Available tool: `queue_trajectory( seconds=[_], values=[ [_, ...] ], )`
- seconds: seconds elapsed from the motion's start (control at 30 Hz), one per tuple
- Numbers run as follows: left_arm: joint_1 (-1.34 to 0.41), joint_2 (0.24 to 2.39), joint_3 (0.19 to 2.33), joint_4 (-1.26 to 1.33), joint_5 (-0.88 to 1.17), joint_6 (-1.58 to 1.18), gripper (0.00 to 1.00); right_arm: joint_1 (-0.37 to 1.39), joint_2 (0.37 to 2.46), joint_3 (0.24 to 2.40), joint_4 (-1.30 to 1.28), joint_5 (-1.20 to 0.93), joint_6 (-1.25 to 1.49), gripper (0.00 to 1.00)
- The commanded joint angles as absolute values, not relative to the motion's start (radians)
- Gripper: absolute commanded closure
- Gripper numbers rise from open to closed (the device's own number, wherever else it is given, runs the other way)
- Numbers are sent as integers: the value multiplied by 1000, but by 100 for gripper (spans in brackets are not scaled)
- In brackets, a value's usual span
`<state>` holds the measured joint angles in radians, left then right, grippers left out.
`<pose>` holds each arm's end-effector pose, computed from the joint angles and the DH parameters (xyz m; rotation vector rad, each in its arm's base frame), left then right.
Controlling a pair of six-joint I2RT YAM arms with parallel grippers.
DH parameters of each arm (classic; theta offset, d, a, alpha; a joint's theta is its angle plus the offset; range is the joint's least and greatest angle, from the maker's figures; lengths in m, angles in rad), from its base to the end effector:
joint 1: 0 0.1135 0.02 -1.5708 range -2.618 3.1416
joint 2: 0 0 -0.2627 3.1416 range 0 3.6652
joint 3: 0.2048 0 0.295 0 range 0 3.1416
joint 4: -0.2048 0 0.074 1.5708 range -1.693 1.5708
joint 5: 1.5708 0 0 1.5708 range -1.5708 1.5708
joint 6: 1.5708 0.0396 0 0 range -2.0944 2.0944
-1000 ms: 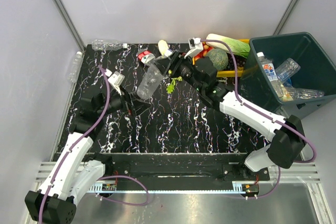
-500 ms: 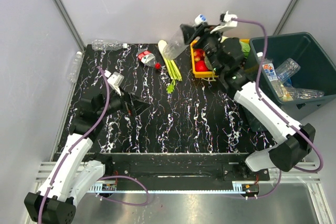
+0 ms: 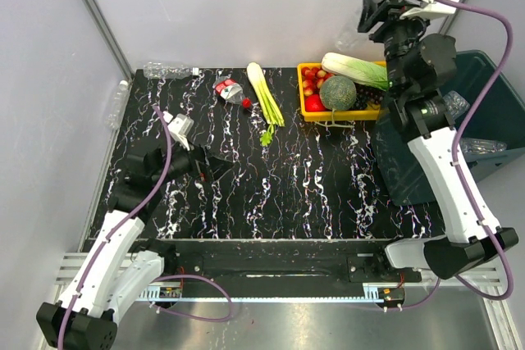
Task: Put the plastic bottles in the bin
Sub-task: Place the plastic bottle in the trash bin.
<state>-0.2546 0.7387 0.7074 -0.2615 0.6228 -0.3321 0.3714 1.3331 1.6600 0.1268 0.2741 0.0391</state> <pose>0.2051 -0.0773 0.3107 0.3745 1.8864 -0.9782 0.2957 0.1037 0.5675 0.0581 1.1362 0.2123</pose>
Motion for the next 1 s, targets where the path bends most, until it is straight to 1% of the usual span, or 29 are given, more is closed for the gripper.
queue_trajectory(
  seconds=[0.0, 0.17, 0.43, 0.53, 0.7, 0.77, 0.83, 0.97],
  values=[
    [-265, 713, 749, -247, 586, -314, 1, 324, 1309, 1716, 8, 357, -99, 65],
    [-268, 713, 750, -247, 586, -316, 1, 285, 1253, 1723, -28, 475, -282, 65],
    [-270, 701, 747, -256, 569, -307, 1, 241, 1275, 1776, -81, 629, -556, 62],
    [-272, 706, 742, -252, 552, -308, 1, 180, 1276, 1779, -81, 683, -662, 61],
    [-275, 736, 749, -261, 569, -305, 1, 22, 1282, 1798, -98, 686, -725, 61],
    [-275, 736, 746, -256, 539, -305, 1, -42, 1293, 1807, -185, 696, -685, 58],
    [-275, 745, 758, -268, 523, -298, 1, -102, 1298, 1802, -315, 657, -612, 55],
    [-275, 727, 764, -301, 493, -279, 1, -164, 1287, 1728, -370, 669, -630, 52]
  ],
)
